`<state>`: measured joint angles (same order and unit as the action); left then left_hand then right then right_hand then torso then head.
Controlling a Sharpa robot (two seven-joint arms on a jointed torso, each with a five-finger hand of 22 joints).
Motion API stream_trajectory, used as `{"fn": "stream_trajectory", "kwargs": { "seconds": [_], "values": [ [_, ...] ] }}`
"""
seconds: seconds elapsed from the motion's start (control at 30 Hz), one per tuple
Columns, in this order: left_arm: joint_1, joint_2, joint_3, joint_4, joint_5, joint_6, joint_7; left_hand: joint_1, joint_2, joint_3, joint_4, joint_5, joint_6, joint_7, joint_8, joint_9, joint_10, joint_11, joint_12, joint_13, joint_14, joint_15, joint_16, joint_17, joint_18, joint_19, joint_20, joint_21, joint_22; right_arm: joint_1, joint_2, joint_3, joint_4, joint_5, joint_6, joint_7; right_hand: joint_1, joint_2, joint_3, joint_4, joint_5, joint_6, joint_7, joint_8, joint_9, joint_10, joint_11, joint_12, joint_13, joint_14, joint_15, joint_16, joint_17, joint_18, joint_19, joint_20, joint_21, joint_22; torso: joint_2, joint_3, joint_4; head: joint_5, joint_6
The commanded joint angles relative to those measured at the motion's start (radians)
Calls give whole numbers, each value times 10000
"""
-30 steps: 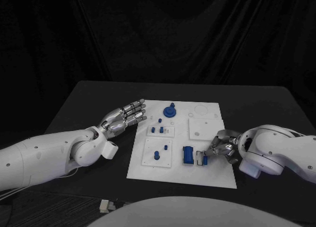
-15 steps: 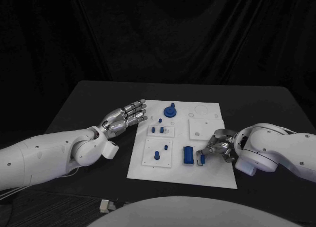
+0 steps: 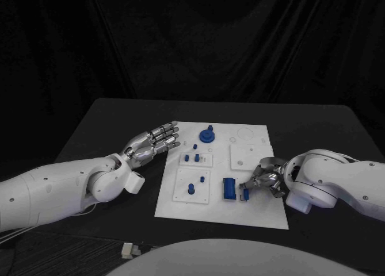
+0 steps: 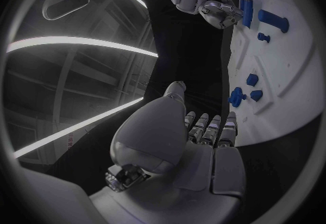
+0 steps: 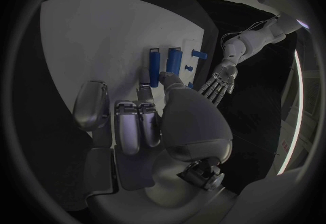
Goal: Assemble the parts on the task board
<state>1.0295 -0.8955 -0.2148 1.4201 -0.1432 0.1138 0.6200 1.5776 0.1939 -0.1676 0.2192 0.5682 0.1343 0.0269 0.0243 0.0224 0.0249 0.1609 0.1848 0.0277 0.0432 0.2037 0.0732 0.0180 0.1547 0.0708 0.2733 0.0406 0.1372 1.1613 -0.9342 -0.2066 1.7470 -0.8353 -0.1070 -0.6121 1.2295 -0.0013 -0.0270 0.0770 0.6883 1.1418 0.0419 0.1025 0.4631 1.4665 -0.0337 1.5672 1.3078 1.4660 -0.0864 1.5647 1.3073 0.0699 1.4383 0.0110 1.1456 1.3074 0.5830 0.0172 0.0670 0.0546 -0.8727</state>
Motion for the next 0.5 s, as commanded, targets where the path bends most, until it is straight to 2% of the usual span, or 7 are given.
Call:
{"fn": "stream_trajectory", "kwargs": {
  "seconds": [0.03, 0.3, 0.47, 0.5],
  "values": [
    [-16, 20, 9, 14, 52, 153, 75, 75, 8, 1, -79, 63, -24, 59, 48, 10, 2, 58, 33, 9, 6, 108, 59, 19, -175, 29, 53, 68, 16, -33, 21, -4, -4, -40, 358, -174, -145, 3, 52, 22, -98, -83, -12, 48, -14, 1043, -16, 36, 2630, 1048, -83, 61, 2635, 161, 50, 46, -53, 1476, 1, -1, -9, 12, 1],
    [-21, 19, 9, 12, 52, 172, 48, 75, 8, 1, -79, 63, -24, 59, 48, 10, 2, 58, 33, 9, 6, 108, 59, 19, -175, 29, 53, 68, 16, -47, 38, -5, 10, -81, 450, -187, -359, -5, 64, 82, -541, -94, -6, 83, -38, 1043, -11, 36, 2630, 1046, -77, 56, 2625, 164, 52, 53, -75, 1475, 1, 0, -6, 18, 1],
    [-25, 21, 9, 9, 52, 183, 39, 75, 8, 1, -79, 63, -24, 59, 48, 10, 2, 58, 33, 9, 6, 108, 59, 19, -175, 29, 53, 68, 16, -49, 47, -5, 1, -92, 449, -189, -642, -13, -9, 234, -1243, -99, 0, 127, -61, 1043, -1, 36, 2630, 1043, -69, 49, 2610, 168, 54, 62, -111, 1469, 0, 2, -6, 12, 1],
    [-27, 21, 9, 8, 52, 185, 39, 75, 8, 1, -79, 63, -24, 59, 48, 10, 2, 58, 33, 9, 6, 108, 59, 19, -175, 29, 53, 68, 16, -50, 47, -5, -1, -93, 443, -189, -749, -18, -58, 306, -1539, -96, 6, 144, -66, 1043, 4, 36, 2630, 1042, -63, 45, 2604, 166, 58, 66, -109, 1471, 1, 2, -6, 13, 1]
  ]
}}
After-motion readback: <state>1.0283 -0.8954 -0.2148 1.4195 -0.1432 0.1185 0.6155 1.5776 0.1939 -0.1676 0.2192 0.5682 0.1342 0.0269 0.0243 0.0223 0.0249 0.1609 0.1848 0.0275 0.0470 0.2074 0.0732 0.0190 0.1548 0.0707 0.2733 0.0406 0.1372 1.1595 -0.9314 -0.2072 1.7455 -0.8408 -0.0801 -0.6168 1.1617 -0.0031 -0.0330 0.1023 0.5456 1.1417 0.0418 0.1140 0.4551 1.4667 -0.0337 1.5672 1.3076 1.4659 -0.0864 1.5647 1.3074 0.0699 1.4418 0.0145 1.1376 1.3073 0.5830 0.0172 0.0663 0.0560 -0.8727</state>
